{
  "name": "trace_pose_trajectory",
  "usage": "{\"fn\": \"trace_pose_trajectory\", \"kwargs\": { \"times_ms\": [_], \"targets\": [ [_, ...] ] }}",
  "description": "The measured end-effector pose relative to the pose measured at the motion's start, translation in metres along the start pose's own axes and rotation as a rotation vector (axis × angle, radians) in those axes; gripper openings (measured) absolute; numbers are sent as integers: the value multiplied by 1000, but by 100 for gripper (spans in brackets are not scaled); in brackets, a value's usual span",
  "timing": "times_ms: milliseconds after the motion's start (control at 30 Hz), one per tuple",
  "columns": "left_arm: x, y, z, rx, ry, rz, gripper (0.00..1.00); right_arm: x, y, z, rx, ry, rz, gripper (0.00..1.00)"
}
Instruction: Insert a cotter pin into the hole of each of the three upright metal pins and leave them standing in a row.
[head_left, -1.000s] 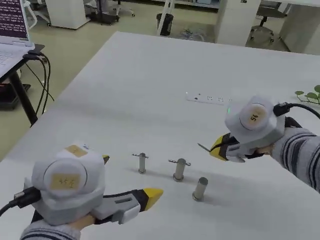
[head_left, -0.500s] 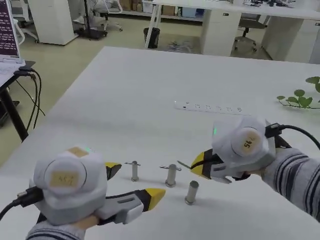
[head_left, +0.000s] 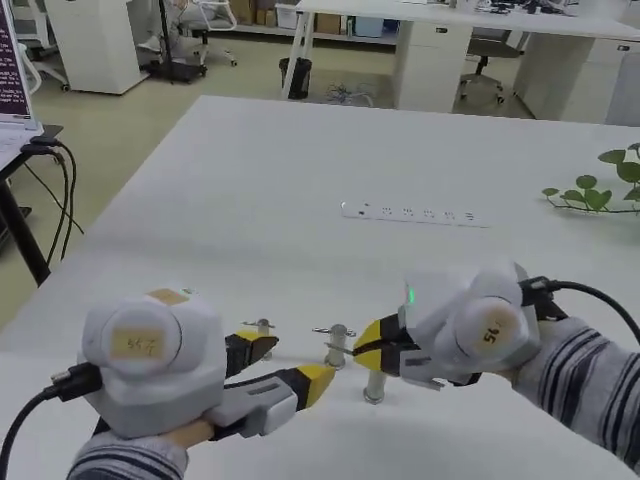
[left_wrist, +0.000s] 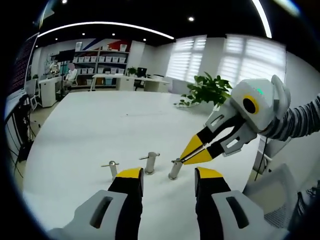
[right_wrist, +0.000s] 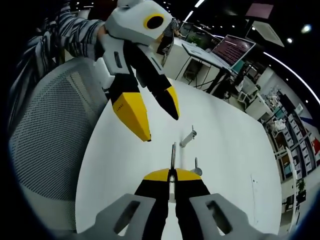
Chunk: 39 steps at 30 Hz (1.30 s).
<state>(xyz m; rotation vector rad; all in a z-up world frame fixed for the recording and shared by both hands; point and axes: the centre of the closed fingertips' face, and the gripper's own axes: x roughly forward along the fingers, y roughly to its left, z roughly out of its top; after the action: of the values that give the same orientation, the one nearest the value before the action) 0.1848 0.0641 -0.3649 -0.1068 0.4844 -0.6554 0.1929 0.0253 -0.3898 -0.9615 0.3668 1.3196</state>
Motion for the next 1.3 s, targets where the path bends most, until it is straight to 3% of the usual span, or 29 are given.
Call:
{"fn": "trace_pose_trajectory", "kwargs": {
  "times_ms": [167,300,533,700,1000,1133,1300],
  "targets": [
    [2,-4,-4,-46,1,-17,29,2,8,7,-33,-16,12,0],
    [3,-6,-5,-131,-25,-29,23,2,9,12,-56,-22,9,0],
    [4,-9,-9,-211,-29,-47,12,2,12,21,-69,-40,12,0],
    [5,-10,-7,-252,-53,-59,10,3,15,23,-74,-43,21,0],
    [6,-11,-11,-257,-43,-63,1,4,15,24,-73,-48,19,0],
    [6,-17,-11,-217,-39,-91,0,4,15,24,-55,-42,18,0],
    [6,-19,-12,-112,-22,-89,0,3,14,21,-6,-38,30,0]
  ]
}}
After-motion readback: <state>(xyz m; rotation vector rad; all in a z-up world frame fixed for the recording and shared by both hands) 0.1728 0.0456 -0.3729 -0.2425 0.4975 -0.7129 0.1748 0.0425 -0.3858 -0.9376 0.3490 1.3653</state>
